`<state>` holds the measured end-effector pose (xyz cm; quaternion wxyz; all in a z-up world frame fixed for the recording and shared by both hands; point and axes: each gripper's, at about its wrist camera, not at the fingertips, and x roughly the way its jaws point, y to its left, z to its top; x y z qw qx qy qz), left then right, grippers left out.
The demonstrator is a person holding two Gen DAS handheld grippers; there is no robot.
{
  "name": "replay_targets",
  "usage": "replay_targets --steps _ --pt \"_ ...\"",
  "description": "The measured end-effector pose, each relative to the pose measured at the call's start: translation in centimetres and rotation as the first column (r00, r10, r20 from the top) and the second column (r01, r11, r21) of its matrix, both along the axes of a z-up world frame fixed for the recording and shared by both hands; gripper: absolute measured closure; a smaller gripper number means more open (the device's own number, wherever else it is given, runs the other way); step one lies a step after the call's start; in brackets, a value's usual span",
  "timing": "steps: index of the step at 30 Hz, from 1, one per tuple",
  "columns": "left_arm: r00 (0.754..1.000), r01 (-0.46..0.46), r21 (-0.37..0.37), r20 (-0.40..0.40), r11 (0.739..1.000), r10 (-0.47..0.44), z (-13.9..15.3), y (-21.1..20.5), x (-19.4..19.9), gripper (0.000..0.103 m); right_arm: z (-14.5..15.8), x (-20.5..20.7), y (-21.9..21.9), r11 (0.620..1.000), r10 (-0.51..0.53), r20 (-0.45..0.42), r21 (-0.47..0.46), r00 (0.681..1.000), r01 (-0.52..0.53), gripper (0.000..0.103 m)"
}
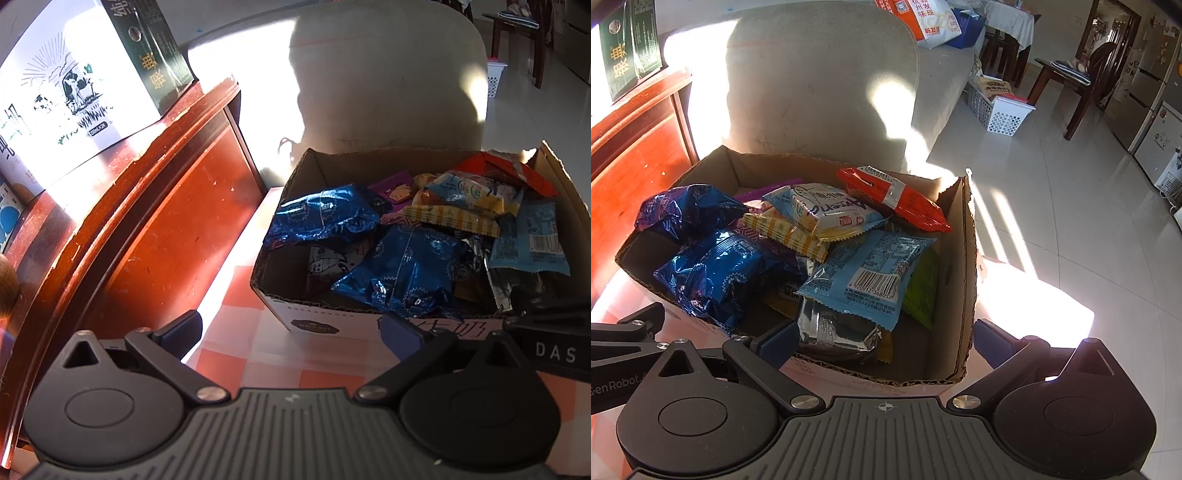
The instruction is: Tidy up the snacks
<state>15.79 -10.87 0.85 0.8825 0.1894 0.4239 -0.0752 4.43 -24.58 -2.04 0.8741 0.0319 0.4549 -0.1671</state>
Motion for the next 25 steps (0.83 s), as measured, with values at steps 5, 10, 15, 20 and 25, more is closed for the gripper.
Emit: replay_targets --steps 5,10,15,20,25 --pt "1.000 -0.001 0.000 -0.001 1.000 0.001 0.0 0.0 -0.1 0.002 -0.1 0.0 0.2 1.000 -0.004 0.001 -0.004 1.000 0.004 0.002" --pt "1.000 0.000 0.001 0.000 1.000 0.000 0.0 0.0 -0.1 0.002 -0.1 -0.1 0.2 1.000 -0.004 0.001 -0.003 1.000 0.004 0.002" --pt "1.000 0.004 0.008 0.007 1.000 -0.004 -0.1 0.0 -0.5 0.002 -0.2 -0.4 0.2 1.000 -0.001 -0.002 0.003 1.000 0.001 0.002" --pt "1.000 0.013 0.010 0.019 1.000 -0.013 -0.1 0.1 -1.2 0.002 -0.2 -0.7 0.4 1.000 0.011 -0.001 -0.005 1.000 -0.011 0.002" --pt "0.998 0.042 0.023 0.040 0.999 -0.043 0.2 0.2 -2.9 0.002 -0.4 -1.4 0.8 0.999 0.037 -0.002 -0.010 0.999 -0.037 0.002"
